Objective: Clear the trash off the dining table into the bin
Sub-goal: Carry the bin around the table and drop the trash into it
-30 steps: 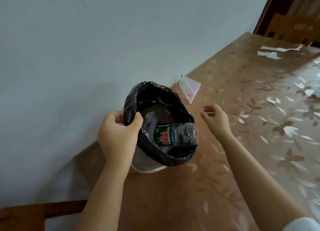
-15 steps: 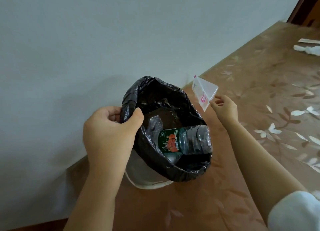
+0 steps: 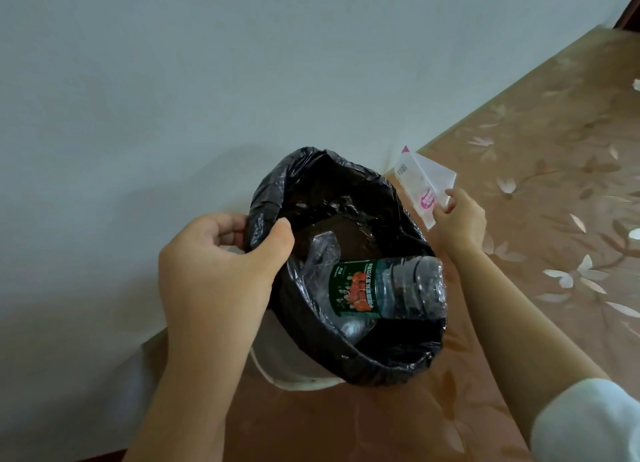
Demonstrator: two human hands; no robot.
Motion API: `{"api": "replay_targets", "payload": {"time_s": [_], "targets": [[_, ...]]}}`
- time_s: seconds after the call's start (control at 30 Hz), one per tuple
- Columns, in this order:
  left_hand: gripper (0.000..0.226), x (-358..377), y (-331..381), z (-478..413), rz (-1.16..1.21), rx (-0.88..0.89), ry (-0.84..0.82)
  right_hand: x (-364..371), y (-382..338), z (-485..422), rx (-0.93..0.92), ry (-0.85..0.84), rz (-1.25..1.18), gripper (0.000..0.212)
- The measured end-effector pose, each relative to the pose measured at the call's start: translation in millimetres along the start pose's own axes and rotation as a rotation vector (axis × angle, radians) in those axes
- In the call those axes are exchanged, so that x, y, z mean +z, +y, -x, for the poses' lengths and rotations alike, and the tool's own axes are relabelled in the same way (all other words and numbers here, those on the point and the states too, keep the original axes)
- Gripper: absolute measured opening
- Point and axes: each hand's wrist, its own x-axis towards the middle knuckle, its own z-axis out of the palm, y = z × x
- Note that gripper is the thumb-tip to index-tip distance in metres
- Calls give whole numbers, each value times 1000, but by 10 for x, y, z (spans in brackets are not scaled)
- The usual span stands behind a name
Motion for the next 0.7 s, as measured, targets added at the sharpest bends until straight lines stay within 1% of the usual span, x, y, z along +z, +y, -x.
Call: {"api": "replay_targets", "payload": {"time_s": [0.07, 0.17, 0.27, 0.43, 0.53, 0.6, 0.7], "targets": [[16, -25, -38, -9, 7, -6, -4, -3, 11, 75, 23, 26, -36, 13], [16, -90, -80, 8, 41, -8, -15, -71, 2, 219, 17, 74, -49, 16], [19, -157, -130, 48, 87, -31, -18, -208, -23, 403, 6, 120, -45, 8], [23, -335, -210, 190, 159, -71, -5, -497, -78, 863, -13, 179, -117, 10], [19, -465, -269, 285, 183, -110, 0, -680, -109, 1214, -3, 212, -166, 10], [17, -558, -277, 363, 197, -127, -10, -832, -127, 1452, 14, 255, -182, 9], [19, -691, -276, 514, 182, -128, -33, -1125, -159, 1826, 44, 338, -218, 11]]}}
